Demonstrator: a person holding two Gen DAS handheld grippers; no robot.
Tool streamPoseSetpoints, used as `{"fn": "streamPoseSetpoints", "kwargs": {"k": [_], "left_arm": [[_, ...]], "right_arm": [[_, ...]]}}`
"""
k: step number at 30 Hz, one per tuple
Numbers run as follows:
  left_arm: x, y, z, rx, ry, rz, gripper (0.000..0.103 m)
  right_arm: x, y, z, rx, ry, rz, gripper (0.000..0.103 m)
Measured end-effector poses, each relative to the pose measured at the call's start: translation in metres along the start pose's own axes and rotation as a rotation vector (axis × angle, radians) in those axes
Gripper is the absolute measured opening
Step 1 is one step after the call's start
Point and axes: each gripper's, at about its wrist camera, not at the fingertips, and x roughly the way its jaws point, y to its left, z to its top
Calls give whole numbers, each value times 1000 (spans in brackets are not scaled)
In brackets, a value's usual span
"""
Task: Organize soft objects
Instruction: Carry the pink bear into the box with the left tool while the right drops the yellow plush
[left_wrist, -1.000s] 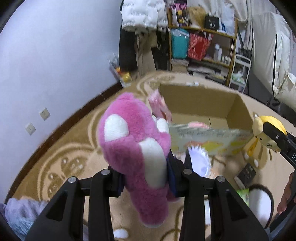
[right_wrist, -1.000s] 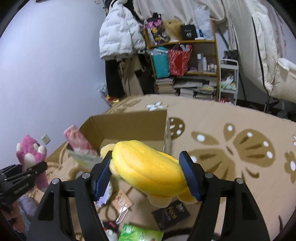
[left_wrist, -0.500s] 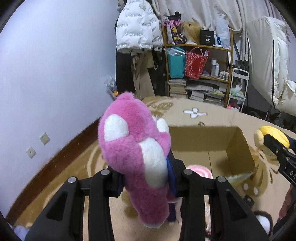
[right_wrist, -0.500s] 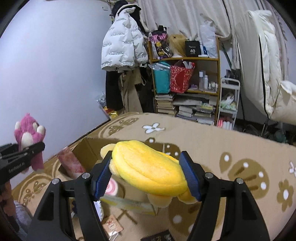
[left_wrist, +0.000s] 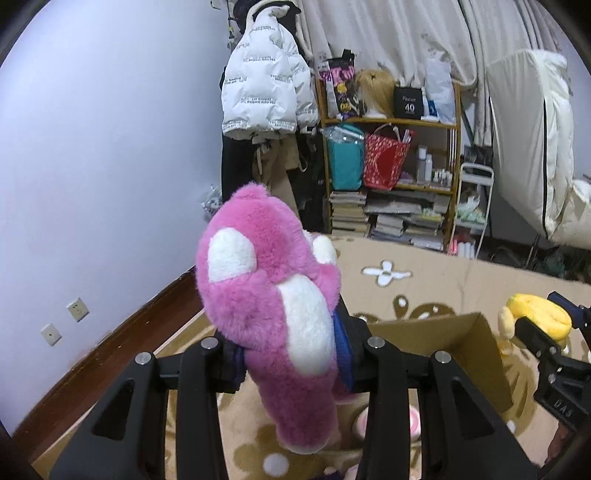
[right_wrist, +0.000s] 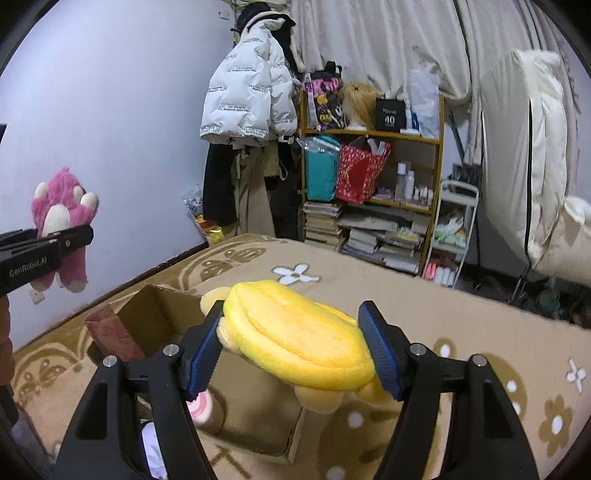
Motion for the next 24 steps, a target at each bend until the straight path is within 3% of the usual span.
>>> {"fn": "streamPoseSetpoints", "kwargs": {"k": [5,8,24], "left_arm": [[8,-7,-9,20,-10,-24,37],[18,-15,-16,62,20,-23,37],[30,-31,-45,56,68,-69,38]], "right_arm": [[3,6,5,5,-35,-8,76],[9,10,3,10,-19,-20,76],[28,12,-23,66,30,-40,76]]}}
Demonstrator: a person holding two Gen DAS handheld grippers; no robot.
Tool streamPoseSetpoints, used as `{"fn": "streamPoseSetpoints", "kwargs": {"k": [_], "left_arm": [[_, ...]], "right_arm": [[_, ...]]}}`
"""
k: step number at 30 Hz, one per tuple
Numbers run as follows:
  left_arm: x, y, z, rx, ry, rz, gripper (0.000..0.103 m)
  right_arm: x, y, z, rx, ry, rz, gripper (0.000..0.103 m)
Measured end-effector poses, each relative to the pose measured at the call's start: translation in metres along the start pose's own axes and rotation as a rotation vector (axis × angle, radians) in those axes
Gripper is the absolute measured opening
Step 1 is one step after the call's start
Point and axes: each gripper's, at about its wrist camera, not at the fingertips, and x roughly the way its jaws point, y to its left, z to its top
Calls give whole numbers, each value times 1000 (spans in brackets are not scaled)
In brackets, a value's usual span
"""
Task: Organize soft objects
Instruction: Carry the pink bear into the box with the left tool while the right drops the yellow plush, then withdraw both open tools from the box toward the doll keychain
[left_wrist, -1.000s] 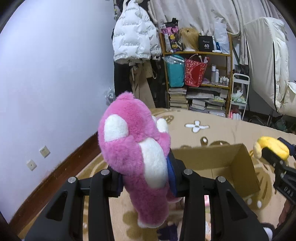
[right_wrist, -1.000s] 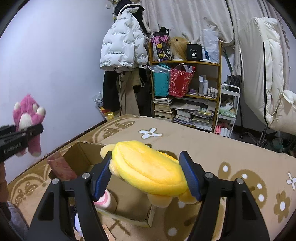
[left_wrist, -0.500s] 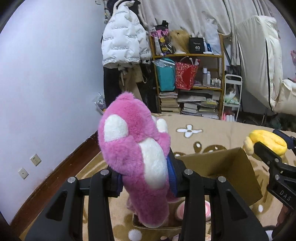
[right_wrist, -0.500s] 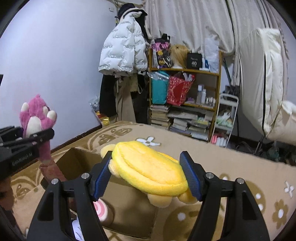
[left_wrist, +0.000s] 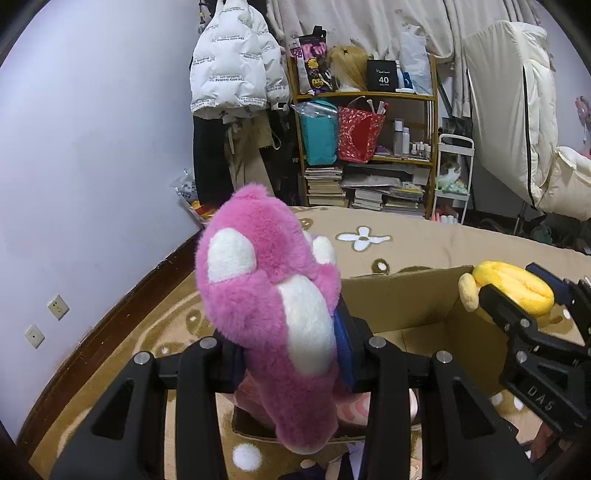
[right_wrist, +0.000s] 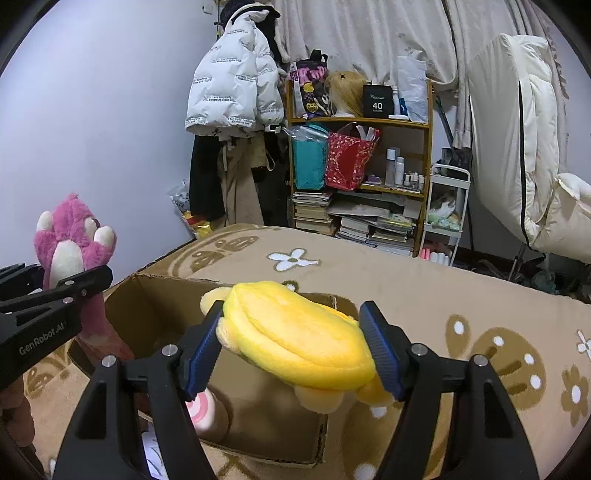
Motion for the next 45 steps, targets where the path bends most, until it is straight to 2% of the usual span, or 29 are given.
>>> {"fn": "streamPoseSetpoints", "kwargs": {"k": [13,14,16,20,22,26,28,35,37,45], "left_arm": [[3,1,-6,-11,34,-37,41],[4,1,-7,-12,35,-39,43],[4,0,-7,-6,37,-30,62],[0,-4,-4,19,20,-16,66],[-1,-5,-3,18,22,-12,78],[0,-1,-5,-4,37,-7,81],[0,4,-6,-22,48,-2,85],[-7,16,-9,-52,70,6,88],[-10,18,-9,-56,73,8,94],[-37,26,-9,-46,50,16,98]], "right_arm": [[-2,3,-5,29,-3,53,77],[-1,3,-6,32,5,62,77],[2,3,-8,38,20,72,80],[6,4,-11,30,38,60,83],[6,5,-11,28,40,62,89],[7,4,-11,43,49,63,98],[6,2,-11,50,52,59,103],[0,-5,-11,71,64,46,103],[-4,-7,-11,68,65,43,103],[-31,-9,-10,55,51,17,103]]}}
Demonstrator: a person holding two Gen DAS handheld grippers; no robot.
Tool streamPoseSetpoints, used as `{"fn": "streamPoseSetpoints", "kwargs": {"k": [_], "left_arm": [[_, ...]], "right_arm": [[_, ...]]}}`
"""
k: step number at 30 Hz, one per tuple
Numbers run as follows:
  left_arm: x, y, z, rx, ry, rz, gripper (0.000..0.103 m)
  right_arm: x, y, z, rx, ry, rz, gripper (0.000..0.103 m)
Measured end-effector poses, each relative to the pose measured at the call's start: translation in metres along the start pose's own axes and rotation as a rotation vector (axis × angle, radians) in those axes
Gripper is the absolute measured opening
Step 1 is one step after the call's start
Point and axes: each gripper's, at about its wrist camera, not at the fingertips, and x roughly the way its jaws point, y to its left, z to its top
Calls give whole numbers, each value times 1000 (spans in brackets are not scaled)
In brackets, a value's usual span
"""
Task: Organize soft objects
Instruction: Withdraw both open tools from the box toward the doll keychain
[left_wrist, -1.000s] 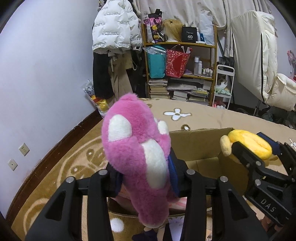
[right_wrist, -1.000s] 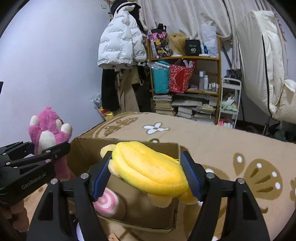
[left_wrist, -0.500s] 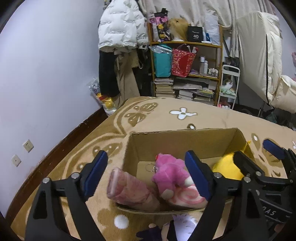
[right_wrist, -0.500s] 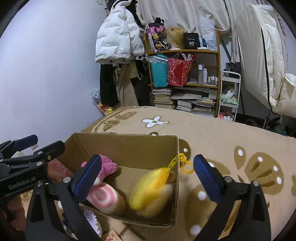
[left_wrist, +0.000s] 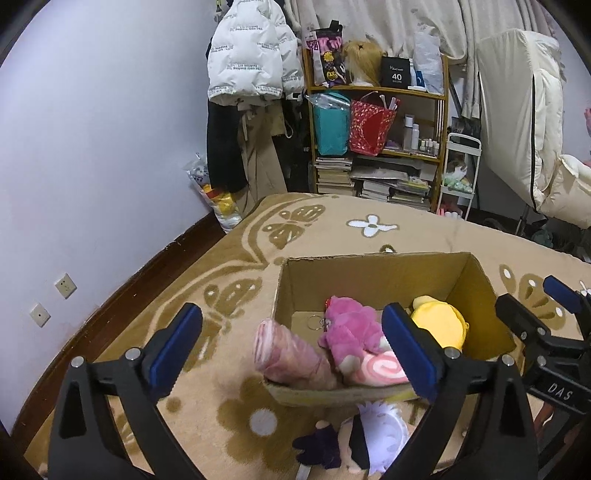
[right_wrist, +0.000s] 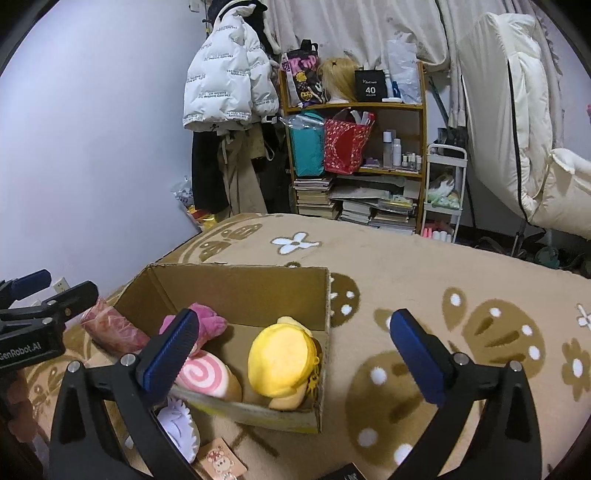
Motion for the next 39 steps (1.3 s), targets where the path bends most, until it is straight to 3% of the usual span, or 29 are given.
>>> {"fn": "streamPoseSetpoints", "kwargs": {"k": [9,13,21,31,39], "left_arm": [[-30,8,-17,-55,15,-15,98],[-43,7,-29,-68,37,-64,99],[-61,-2,-50,-45,67,-66,99],[-76,-18,-82,-1,129,-72,99],[-62,-30,-104,49,249,-74,99]], "right_arm": [[-35,-8,-4,22,-6,-15,103],[-52,-11,-11,42,-6,-14,103],[-73,-19,-24,91,19,-8,103],[-85,-17,-50,132,103,9,103],[-72,-12,-69,165,244,42,100]]}}
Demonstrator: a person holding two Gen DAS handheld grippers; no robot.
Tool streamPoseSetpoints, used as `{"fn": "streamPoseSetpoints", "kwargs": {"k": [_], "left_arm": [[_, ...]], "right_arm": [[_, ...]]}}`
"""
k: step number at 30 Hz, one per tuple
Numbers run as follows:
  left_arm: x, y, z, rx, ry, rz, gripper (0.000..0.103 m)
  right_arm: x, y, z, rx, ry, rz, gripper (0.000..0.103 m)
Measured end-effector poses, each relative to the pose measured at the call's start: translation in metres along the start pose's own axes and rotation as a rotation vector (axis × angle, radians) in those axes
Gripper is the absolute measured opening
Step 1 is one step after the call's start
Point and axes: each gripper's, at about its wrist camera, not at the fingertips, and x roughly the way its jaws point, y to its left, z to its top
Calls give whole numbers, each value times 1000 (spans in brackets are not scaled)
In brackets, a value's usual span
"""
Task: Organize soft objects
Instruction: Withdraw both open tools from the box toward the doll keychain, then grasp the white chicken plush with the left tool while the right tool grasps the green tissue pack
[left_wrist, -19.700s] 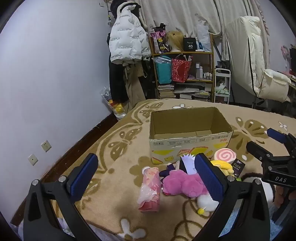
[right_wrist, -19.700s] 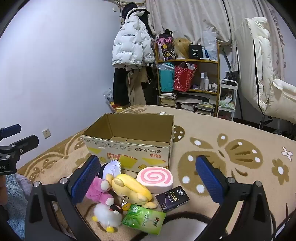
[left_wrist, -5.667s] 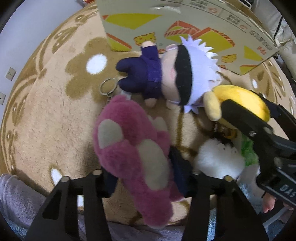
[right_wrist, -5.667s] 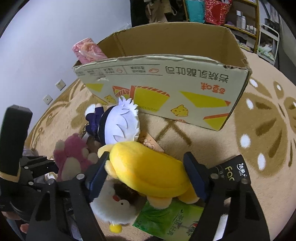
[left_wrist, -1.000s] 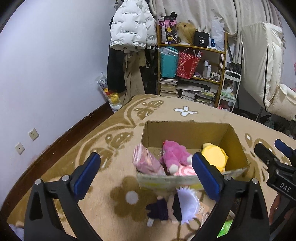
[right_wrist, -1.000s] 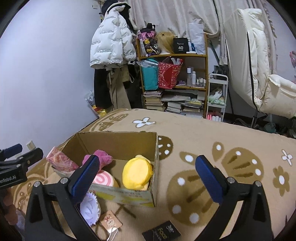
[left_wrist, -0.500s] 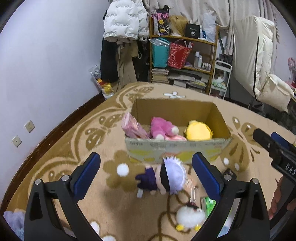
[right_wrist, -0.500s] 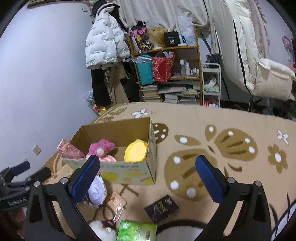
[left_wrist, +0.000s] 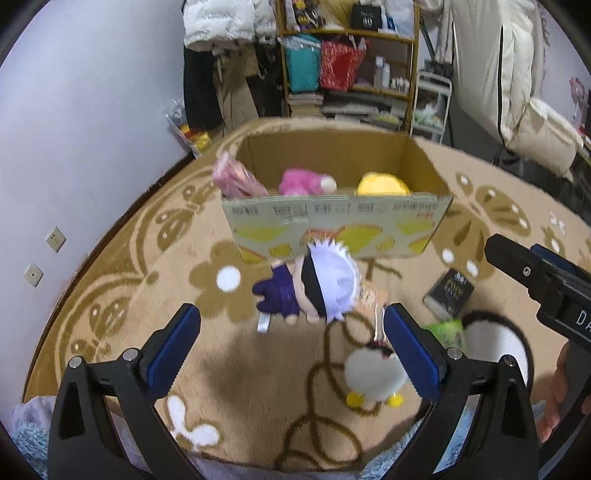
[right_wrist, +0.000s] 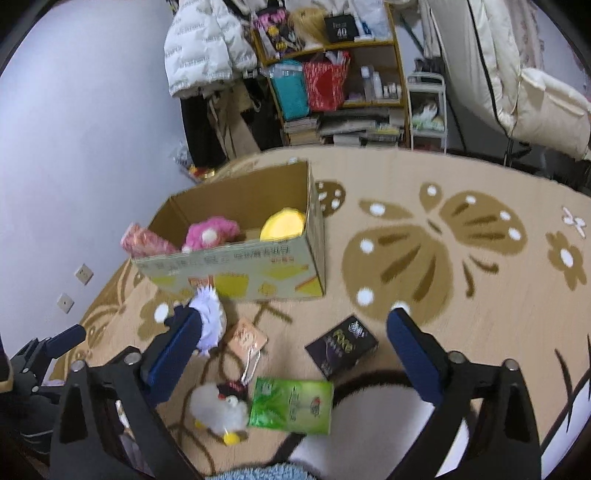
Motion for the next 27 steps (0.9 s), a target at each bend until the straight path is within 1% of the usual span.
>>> {"fn": "streamPoseSetpoints", "kwargs": {"k": [4,7,12,15,18,21,27], "left_arm": [[11,-5,-4,14,49,-3,99],[18,-8,-5,22,82,-10,99],[36,-17,-11,48,161,-25,99],[44,-23,-14,71,194,-35,99],[51,-29,-17,91,221,-42,99],[58,-33,-19,96,252,-60,99],[66,-39,-21,112,290,-86,99]], "right_arm": [[14,-3,-7,31,71,14,98],[26,-6,-9,48,121,24,91],[41,-9,-16,70,192,34,91],[50,-9,-19,74,232,45,91],[61,-10,-23,80,275,44,91],[71,-10,-27,88,320,44,86],[82,-13,-34,107,381,57,86]]}}
